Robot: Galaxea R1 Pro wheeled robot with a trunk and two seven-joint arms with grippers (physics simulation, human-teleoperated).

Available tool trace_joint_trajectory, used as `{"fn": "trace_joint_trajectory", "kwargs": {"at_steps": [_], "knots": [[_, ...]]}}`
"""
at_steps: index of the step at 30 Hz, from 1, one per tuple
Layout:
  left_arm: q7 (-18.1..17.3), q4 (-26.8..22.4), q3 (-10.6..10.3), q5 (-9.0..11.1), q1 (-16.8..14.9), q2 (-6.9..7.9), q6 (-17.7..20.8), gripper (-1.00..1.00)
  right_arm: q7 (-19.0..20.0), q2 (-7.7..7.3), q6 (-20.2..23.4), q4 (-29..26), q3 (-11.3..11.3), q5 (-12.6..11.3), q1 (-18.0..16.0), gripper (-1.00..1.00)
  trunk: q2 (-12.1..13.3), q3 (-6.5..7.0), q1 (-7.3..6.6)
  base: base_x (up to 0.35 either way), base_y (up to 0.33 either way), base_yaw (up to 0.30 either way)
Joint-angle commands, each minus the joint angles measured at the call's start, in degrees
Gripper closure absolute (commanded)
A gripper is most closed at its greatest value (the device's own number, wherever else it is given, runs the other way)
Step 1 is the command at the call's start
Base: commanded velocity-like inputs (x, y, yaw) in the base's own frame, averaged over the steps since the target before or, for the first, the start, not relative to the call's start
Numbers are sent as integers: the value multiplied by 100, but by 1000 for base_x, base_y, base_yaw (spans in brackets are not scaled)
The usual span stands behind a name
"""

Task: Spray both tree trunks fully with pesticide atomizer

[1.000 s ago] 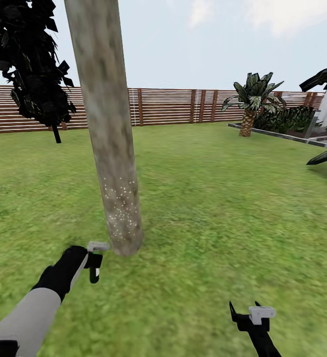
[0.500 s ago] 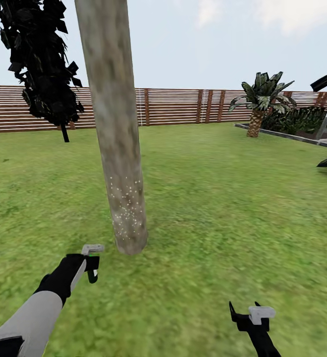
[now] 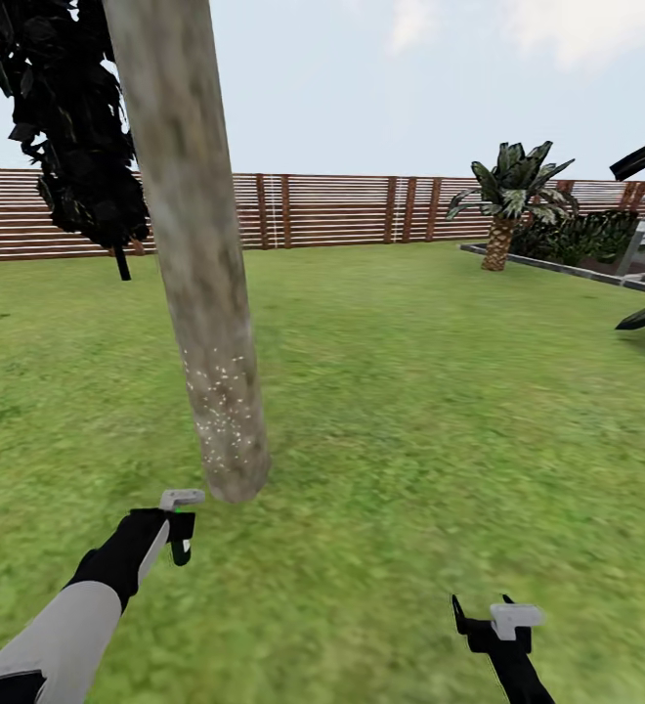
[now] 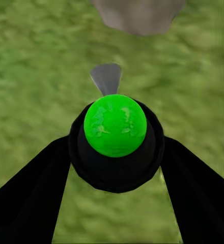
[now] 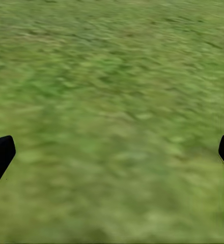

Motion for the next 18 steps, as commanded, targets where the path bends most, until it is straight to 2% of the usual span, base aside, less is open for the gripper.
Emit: {"fn": "trace_joint_trajectory", "kwargs": {"at_steps": [1,3,6,7,11,15,18], "knots": [[-8,-59,-6,-3,0,-3,9,100,0,3,1,3,0,-1,0,-100,0,0,0,0,-272,0],[50,-152,6,-12,-4,-11,47,100,0,5,1,6,0,-1,0,-100,0,0,0,23,-272,0],[360,-153,27,17,-1,1,32,100,0,1,1,7,-6,-1,0,-100,0,0,0,75,-273,0],[632,154,19,47,66,-18,2,100,0,0,2,7,-8,-1,0,-100,0,0,0,52,-273,0],[683,284,13,47,102,-28,-11,100,0,0,1,7,-9,-1,0,-100,0,0,0,13,-274,17],[687,295,18,54,108,-35,-46,100,0,0,2,7,-4,-1,0,-100,0,0,0,1,-274,156],[688,337,28,56,113,-34,-375,100,0,0,2,7,-2,-1,0,-100,0,0,0,15,-274,260]]}}
